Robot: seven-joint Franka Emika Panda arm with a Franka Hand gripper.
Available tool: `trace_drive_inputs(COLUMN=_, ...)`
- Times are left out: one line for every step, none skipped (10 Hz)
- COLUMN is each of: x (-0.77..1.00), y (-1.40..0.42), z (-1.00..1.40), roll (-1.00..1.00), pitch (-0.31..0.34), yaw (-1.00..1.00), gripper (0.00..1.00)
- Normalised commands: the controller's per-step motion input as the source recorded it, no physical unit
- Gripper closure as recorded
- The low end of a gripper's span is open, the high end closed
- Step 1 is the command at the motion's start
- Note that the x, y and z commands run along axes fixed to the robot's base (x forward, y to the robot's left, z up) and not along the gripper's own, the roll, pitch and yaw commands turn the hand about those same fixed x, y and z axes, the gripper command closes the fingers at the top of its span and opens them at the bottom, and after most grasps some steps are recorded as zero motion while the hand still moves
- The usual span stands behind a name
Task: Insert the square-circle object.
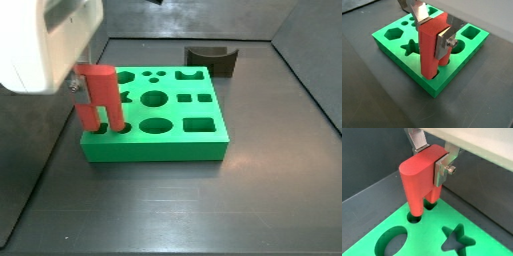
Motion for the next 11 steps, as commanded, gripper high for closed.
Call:
trace_drive_inputs(x=0.23, y=0.03, z=-0.22, roll=0.02, pitch=0.006, yaw=0.00, gripper=1.00)
trace_drive_inputs(x=0.28, y=0.00, z=-0.25, roll=0.00, pitch=0.000, yaw=0.00, gripper=1.00)
trace_drive_inputs(x=0.01, y=0.00, z=-0.07, roll=-0.01, pitch=0.000, yaw=0.00, gripper=1.00)
trace_drive_inputs(x=0.00, y=0.00, z=-0.14, roll=-0.05, pitch=-0.069, yaw=0.00, gripper=1.00)
trace_drive_inputs(x=0.00, y=0.02, z=-0.44, roll=-0.07, pitch=-0.144, yaw=0.00, gripper=1.00)
trace_drive_inputs(x=-0.03, y=0.04, z=-0.59, roll=-0.03, pitch=-0.236, yaw=0.00, gripper=1.00)
trace_drive_inputs(x=-0.09, y=0.05, z=-0.62, roll=-0.04, pitch=-0.286, yaw=0.00, gripper=1.00)
trace_drive_inputs(x=-0.13, y=0.02, z=-0.55, roll=-0.02, pitch=-0.291, yaw=0.00, gripper=1.00)
trace_drive_inputs(x=-0.07, y=0.00, z=-0.42, roll=0.01, pitch=-0.191, yaw=0.00, gripper=1.00)
trace_drive_inputs(x=0.00, y=-0.12, z=-0.49, roll=0.34, pitch=-0.041, yaw=0.00, gripper=1.00)
trace_drive_inputs(x=0.05, y=-0.19, z=-0.55, roll=0.38, pitch=-0.034, yaw=0.00, gripper=1.00)
